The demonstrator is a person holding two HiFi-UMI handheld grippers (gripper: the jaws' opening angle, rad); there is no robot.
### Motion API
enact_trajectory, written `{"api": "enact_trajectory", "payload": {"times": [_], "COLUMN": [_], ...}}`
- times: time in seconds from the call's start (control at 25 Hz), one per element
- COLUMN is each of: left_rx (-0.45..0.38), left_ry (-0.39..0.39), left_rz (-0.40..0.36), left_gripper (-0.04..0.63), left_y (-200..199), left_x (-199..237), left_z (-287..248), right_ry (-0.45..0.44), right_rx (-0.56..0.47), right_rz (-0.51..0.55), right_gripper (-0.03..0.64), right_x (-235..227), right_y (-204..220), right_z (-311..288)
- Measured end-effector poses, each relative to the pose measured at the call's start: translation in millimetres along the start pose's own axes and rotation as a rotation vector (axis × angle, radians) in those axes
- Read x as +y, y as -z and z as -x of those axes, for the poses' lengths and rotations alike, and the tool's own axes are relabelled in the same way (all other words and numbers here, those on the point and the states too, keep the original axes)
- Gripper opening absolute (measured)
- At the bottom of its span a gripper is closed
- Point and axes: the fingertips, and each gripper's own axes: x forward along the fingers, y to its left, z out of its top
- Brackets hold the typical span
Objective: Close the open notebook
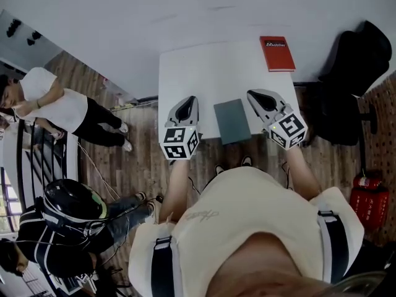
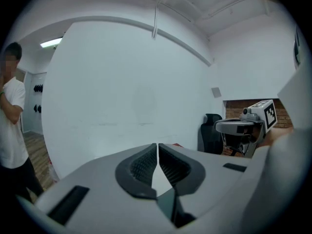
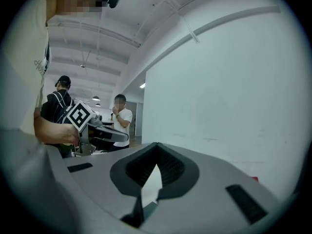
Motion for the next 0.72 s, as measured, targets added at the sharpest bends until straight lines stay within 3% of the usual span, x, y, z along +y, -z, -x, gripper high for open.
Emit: {"api": "enact_trajectory", "payload": {"times": [0.4,0.72], "left_rx": [-0.09,-0.097], "left_ry": [-0.074,-0.093], "left_rz": [-0.038,-0.061], "left_gripper": [0.026,0.026], "left_y": [-35.1,-40.9], "left_x": [31.6,44.1], "left_z": [7.2,-2.0], "right_ry": [0.016,0.038], "right_rx": [-0.04,-0.063], "right_rz": [0.06,0.049], "right_gripper": [0.008,0.008], "right_x": [-6.2,-15.4], "right_y": [-31.5,-35.5], "right_z": [-11.4,-23.5]}}
